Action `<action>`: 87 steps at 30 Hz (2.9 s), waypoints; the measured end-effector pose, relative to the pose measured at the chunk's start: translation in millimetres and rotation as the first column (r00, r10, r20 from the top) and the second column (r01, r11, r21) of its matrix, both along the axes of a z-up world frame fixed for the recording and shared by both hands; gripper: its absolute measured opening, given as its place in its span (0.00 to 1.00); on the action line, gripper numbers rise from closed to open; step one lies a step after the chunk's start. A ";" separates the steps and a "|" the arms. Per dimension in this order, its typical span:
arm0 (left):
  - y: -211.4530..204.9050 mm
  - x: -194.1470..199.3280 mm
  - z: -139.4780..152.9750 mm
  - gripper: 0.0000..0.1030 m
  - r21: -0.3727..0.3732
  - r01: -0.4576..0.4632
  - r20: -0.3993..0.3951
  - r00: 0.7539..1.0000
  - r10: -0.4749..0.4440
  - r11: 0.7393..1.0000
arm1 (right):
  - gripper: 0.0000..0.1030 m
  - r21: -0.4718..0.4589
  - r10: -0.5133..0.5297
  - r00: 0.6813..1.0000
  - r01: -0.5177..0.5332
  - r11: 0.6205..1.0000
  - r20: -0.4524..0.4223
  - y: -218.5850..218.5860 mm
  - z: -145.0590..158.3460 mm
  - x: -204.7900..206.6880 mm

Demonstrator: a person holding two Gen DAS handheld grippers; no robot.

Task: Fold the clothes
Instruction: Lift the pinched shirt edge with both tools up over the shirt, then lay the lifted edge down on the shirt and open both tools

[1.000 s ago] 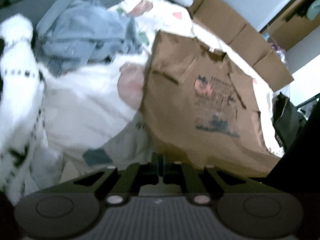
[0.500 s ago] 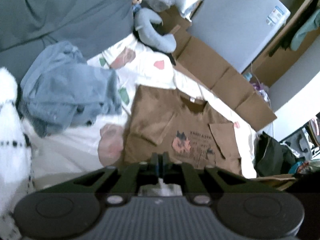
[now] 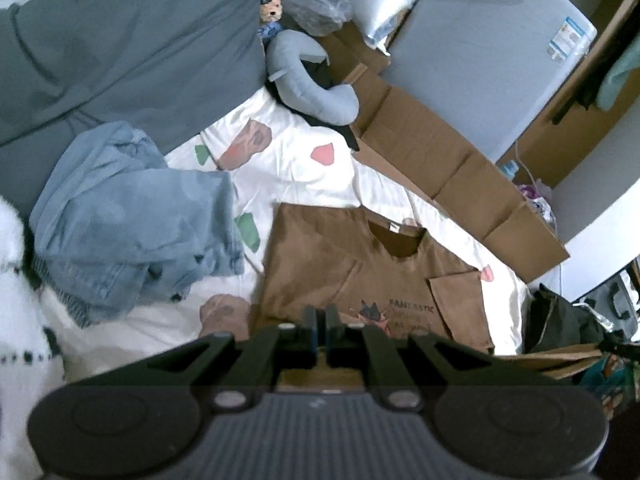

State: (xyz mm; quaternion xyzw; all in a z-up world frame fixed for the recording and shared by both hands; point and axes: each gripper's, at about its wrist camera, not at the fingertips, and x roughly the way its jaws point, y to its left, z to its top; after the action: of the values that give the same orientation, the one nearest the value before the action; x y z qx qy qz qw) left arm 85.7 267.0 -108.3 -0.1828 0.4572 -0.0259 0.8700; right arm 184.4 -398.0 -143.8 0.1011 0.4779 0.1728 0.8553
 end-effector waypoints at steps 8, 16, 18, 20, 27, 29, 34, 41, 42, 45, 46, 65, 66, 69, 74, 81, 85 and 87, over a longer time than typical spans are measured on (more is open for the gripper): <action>0.2 44.5 -19.7 0.03 -0.011 0.026 -0.012 1.000 -0.026 1.000 | 0.02 -0.007 -0.032 0.999 0.032 0.999 -0.010 8.2 -16.3 36.1; 3.3 95.0 -51.8 0.03 -0.019 0.027 -0.027 0.999 -0.028 0.999 | 0.02 -0.028 -0.047 0.999 0.047 0.998 -0.008 23.5 -35.2 88.3; 5.8 107.1 -61.2 0.03 -0.024 0.023 -0.031 0.999 -0.024 0.999 | 0.02 -0.033 -0.044 0.999 0.044 0.998 -0.010 28.5 -43.0 101.6; 7.4 118.7 -70.8 0.03 -0.026 0.021 -0.038 0.999 -0.022 0.999 | 0.02 -0.037 -0.040 0.999 0.040 0.999 -0.011 33.8 -51.3 115.3; 7.4 161.3 -107.2 0.03 -0.015 0.032 -0.070 0.997 -0.033 0.999 | 0.02 -0.064 -0.048 0.998 0.046 0.997 -0.037 43.8 -90.4 159.8; 6.9 173.5 -119.5 0.03 -0.012 0.033 -0.080 0.996 -0.034 0.999 | 0.02 -0.074 -0.054 0.997 0.051 0.996 -0.049 45.2 -104.2 171.2; 4.4 200.0 -151.6 0.03 -0.005 0.035 -0.105 0.994 -0.035 0.999 | 0.02 -0.103 -0.058 0.995 0.049 0.993 -0.082 50.9 -138.2 196.2; 5.8 230.7 -195.8 0.03 -0.005 0.030 -0.119 0.992 -0.031 1.000 | 0.02 -0.137 -0.058 0.991 0.042 0.990 -0.118 57.0 -181.2 227.3; 6.8 233.7 -201.2 0.03 -0.007 0.028 -0.119 0.992 -0.028 1.000 | 0.02 -0.139 -0.059 0.991 0.042 0.989 -0.121 57.6 -186.8 230.8; 9.6 241.6 -216.0 0.03 -0.012 0.021 -0.120 0.992 -0.022 1.000 | 0.02 -0.143 -0.064 0.990 0.045 0.989 -0.127 60.0 -200.1 239.2; 9.9 244.0 -220.4 0.03 -0.012 0.020 -0.119 0.993 -0.022 1.000 | 0.02 -0.142 -0.066 0.990 0.048 0.989 -0.127 60.5 -203.8 241.9; -7.6 231.1 -221.4 0.36 0.075 0.064 -0.026 0.998 -0.062 0.995 | 0.29 -0.037 -0.146 0.989 0.146 0.989 0.004 49.2 -215.0 238.0; -8.9 228.8 -221.5 0.39 0.085 0.071 -0.032 0.997 -0.068 0.994 | 0.31 -0.034 -0.143 0.990 0.143 0.989 -0.003 48.9 -216.0 235.2; -12.9 222.5 -225.4 0.53 0.103 0.093 -0.052 0.995 -0.088 0.990 | 0.46 -0.050 -0.113 0.994 0.112 0.992 -0.016 52.9 -221.2 224.9; -17.4 217.0 -242.3 0.59 0.137 0.124 -0.111 0.988 -0.109 0.983 | 0.55 -0.078 -0.074 0.996 0.070 0.994 -0.044 61.0 -233.9 214.6; -19.7 222.5 -264.9 0.58 0.192 0.181 -0.165 0.975 -0.150 0.965 | 0.58 -0.172 0.000 0.999 -0.009 0.985 -0.054 81.8 -255.6 215.0; -25.3 231.5 -267.5 0.59 0.232 0.212 -0.158 0.971 -0.179 0.949 | 0.58 -0.195 -0.001 0.999 -0.009 0.981 -0.051 87.9 -264.0 221.1; -27.7 236.3 -267.0 0.59 0.251 0.222 -0.146 0.971 -0.190 0.942 | 0.58 -0.204 0.003 0.999 -0.012 0.979 -0.041 90.6 -265.3 224.1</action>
State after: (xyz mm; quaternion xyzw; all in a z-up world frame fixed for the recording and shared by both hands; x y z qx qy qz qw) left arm 322.0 239.4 -375.2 -0.0168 0.5244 -0.0443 0.8501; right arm 408.5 -307.4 -409.1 0.0145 0.5107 0.1239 0.8506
